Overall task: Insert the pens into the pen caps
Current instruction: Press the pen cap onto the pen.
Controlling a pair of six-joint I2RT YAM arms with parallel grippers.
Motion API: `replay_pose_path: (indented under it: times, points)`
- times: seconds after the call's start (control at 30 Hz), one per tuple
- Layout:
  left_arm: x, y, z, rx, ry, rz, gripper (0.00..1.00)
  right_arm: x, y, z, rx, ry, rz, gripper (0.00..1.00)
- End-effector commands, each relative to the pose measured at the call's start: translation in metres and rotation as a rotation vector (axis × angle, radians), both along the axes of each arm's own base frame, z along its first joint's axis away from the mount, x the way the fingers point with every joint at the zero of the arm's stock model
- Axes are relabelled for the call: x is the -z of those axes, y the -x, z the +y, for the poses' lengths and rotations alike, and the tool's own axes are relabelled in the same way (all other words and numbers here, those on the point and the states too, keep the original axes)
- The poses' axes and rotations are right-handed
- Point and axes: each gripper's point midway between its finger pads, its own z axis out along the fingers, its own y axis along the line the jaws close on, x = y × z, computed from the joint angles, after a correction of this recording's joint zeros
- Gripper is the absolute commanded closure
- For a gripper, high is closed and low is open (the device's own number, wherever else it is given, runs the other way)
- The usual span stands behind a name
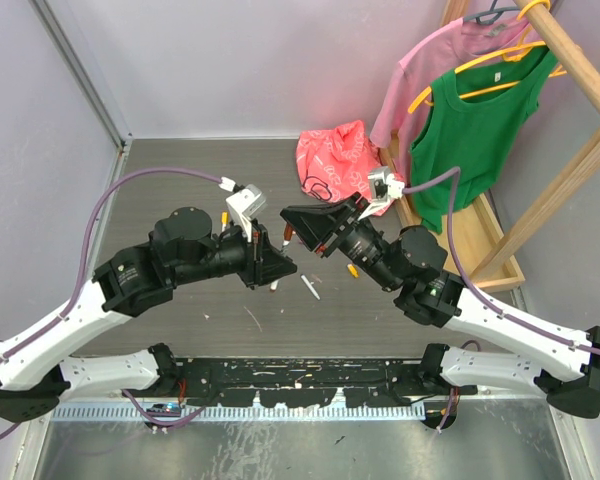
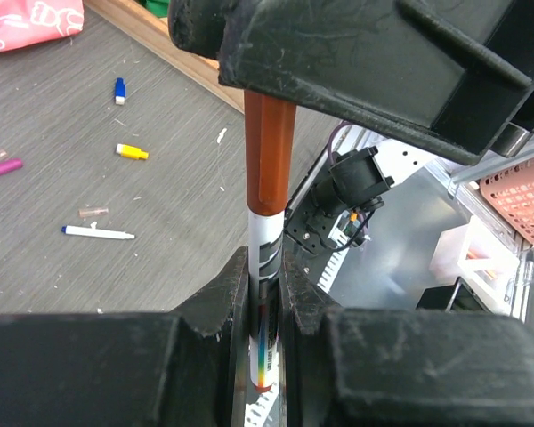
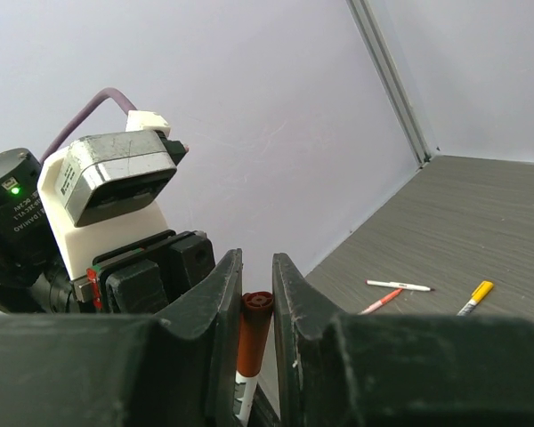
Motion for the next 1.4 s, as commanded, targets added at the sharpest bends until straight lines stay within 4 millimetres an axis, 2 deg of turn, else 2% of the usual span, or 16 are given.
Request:
replay_pose_path:
  times: [0.0,0.23,0.37,0.5,0.77,1.1,1.23,1.37]
  points:
    - [-0.103,-0.027,0.001,-0.12,0.314,-0.171,1.0,0.067,0.035,0.026,-0.18,0.245,0.065,1.0]
    - [-0.104,-0.027,0.004,-0.128,0.325,-0.176,1.0,0.072,0.037,0.027,-0.191,0.253,0.072,1.0]
    - [-0.112,-0.026,0.007,-0.131,0.351,-0.193,1.0,0.085,0.038,0.027,-0.2,0.271,0.103,1.0]
    - [-0.127,-0.02,0.011,-0.118,0.39,-0.216,1.0,0.107,0.043,0.029,-0.226,0.276,0.16,1.0]
    - [-0.143,-0.023,0.019,-0.153,0.421,-0.259,1.0,0.17,0.081,0.042,-0.249,0.362,0.25,1.0]
    - [-0.165,-0.023,0.034,-0.192,0.464,-0.306,1.0,0.223,0.122,0.053,-0.264,0.421,0.351,1.0]
    - [-0.162,-0.024,0.032,-0.196,0.461,-0.3,1.0,0.232,0.137,0.064,-0.304,0.432,0.366,1.0]
    - [-0.157,-0.026,0.035,-0.213,0.461,-0.29,1.0,0.234,0.138,0.065,-0.31,0.429,0.374,1.0]
